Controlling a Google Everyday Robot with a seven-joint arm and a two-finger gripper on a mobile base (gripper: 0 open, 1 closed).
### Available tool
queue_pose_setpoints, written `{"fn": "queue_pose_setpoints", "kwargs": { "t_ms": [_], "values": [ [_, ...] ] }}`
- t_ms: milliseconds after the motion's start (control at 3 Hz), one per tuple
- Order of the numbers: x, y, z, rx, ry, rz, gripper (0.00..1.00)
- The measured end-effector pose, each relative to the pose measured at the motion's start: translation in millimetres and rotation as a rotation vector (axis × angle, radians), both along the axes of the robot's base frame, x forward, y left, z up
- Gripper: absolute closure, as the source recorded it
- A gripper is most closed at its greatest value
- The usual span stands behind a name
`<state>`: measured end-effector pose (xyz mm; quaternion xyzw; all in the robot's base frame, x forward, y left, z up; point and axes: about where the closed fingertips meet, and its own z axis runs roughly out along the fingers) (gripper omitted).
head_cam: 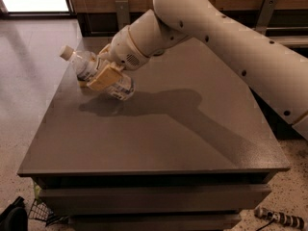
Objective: Place blue plastic bottle upright
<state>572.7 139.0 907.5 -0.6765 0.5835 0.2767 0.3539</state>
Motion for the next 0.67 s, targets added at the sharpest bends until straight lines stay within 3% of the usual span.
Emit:
{"fn": "queue_pose_setpoints", "kwargs": {
  "t_ms": [333, 667],
  "values": [
    [-9.1, -6.4, 0.3, 0.190, 0.016, -0.016, 1.00],
    [-12.9, -11.6, 1.1, 0.300, 0.028, -0.026, 1.00]
  ]
}}
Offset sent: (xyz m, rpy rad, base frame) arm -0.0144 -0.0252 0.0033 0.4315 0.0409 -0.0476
